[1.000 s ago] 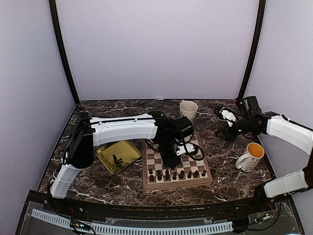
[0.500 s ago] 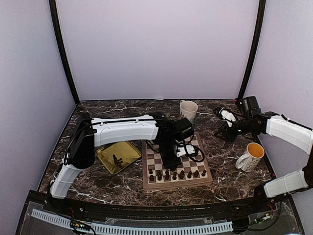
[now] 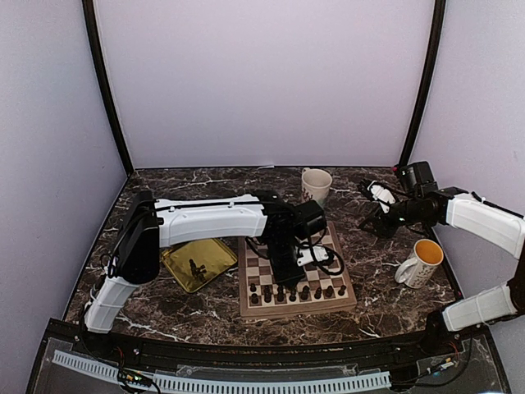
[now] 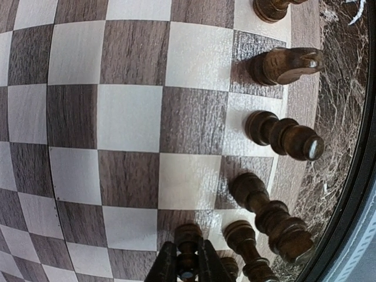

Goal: Set up the chess pieces on the board
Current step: Place the knight at e7, then pick up the pawn from the storage box.

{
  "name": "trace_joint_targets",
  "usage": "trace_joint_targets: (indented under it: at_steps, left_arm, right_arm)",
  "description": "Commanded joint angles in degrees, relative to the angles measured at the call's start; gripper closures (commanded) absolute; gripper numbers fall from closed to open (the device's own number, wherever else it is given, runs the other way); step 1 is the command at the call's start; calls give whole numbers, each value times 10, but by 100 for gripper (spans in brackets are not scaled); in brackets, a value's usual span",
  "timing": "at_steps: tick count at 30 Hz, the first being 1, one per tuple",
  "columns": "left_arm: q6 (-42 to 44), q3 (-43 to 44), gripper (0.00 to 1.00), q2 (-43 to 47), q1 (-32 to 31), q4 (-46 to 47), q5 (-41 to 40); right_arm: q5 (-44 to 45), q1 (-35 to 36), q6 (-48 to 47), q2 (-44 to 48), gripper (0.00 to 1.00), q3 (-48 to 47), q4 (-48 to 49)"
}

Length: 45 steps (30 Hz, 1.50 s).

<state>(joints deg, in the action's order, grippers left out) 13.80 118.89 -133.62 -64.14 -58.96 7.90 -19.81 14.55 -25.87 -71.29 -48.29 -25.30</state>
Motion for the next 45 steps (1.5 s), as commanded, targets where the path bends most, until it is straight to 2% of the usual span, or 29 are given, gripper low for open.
trace_joint_targets:
  at_steps: [1, 11, 21, 24, 27, 29, 32, 35, 38, 42, 45]
  left_arm:
    - [3, 1, 85, -5, -5, -20, 4]
    - [-6, 28, 72, 15, -5, -14, -30]
    - [-20, 2, 68, 117, 5, -11, -57]
    - [-38, -65, 67, 171, 13, 10, -56]
    - [-68, -168, 67, 253, 31, 72, -72]
    - [-111, -235, 67, 303, 56, 112, -106]
    - [-200, -310, 69, 350, 119, 121, -155]
    - [-279, -375, 72, 377, 191, 108, -203]
    - [-332, -434, 75, 392, 247, 104, -206]
    - [-355, -490, 73, 400, 284, 129, -180]
    - [-363, -505, 71, 388, 285, 144, -166]
  right_arm:
    - [-11, -2, -3, -4, 59, 1, 7]
    - [-13, -2, -4, -5, 59, 1, 5]
    - [-17, -2, -6, -10, 59, -1, 3]
    - [-17, -2, -7, -10, 59, 1, 3]
    - [-17, -2, -8, -10, 59, 2, 4]
    - [-18, -2, -10, -13, 59, 1, 3]
    - [-22, -2, -11, -18, 59, -1, 1]
    - [-27, -2, -12, -23, 59, 0, 0]
    - [-29, -2, -13, -28, 59, -3, -2]
    - [-31, -2, -15, -34, 59, -5, -6]
    - [-30, -2, -15, -33, 59, -4, -6]
